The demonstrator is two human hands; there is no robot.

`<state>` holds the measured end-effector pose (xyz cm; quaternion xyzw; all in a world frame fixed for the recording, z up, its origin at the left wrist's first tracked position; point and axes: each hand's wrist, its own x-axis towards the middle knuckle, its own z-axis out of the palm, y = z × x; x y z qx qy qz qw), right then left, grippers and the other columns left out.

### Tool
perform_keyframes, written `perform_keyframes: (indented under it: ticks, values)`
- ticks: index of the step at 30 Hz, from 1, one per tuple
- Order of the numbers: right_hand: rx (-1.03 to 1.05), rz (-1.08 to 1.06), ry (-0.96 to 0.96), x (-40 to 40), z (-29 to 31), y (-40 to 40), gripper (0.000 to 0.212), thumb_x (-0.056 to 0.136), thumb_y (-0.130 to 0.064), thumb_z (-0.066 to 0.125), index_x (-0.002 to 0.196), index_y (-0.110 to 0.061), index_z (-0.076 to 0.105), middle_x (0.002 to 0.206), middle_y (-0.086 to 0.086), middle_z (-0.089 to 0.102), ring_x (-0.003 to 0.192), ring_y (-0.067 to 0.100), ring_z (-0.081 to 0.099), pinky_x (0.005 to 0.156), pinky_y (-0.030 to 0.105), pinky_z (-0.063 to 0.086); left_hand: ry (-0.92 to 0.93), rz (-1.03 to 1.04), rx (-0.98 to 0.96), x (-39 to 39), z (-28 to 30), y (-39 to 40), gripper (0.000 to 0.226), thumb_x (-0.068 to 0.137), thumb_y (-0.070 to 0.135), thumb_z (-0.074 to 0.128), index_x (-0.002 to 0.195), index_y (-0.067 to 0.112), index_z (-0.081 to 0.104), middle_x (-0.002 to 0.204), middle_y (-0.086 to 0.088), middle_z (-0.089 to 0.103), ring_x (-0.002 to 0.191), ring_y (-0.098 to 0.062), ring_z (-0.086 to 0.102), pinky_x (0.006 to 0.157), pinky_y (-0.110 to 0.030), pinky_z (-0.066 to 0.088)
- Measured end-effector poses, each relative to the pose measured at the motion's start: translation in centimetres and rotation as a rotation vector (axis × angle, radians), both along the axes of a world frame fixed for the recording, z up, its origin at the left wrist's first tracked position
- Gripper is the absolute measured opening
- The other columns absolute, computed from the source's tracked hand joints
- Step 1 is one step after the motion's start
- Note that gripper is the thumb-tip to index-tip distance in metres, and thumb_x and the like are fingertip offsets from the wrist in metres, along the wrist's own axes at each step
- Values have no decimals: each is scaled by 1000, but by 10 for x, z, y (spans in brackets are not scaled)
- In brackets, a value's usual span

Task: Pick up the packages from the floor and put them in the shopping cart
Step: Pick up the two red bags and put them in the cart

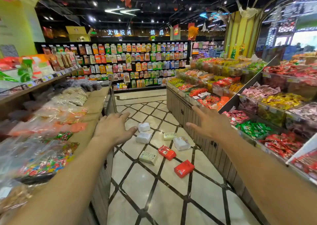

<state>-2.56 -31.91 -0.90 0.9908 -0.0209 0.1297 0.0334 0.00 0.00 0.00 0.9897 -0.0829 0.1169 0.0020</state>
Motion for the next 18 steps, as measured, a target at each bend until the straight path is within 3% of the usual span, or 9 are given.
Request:
perform_keyframes:
  ticks: [11,18]
  values:
    - [68,-1,78,212,-60,-56,82,98,-76,31,166,-35,10,170,2,24,151,29,33,117,48,33,96,-17,8,214,-47,-64,75,100,66,44,164,28,30,164,-6,42,150,-28,37,121,-44,31]
    - [76,-46,138,336,-84,-72,85,96,-78,29,166,-35,8,172,3,21,154,30,29,115,50,40,92,-50,-12,339,-70,-84,73,101,63,45,164,29,31,161,-4,46,149,-26,38,120,-42,30]
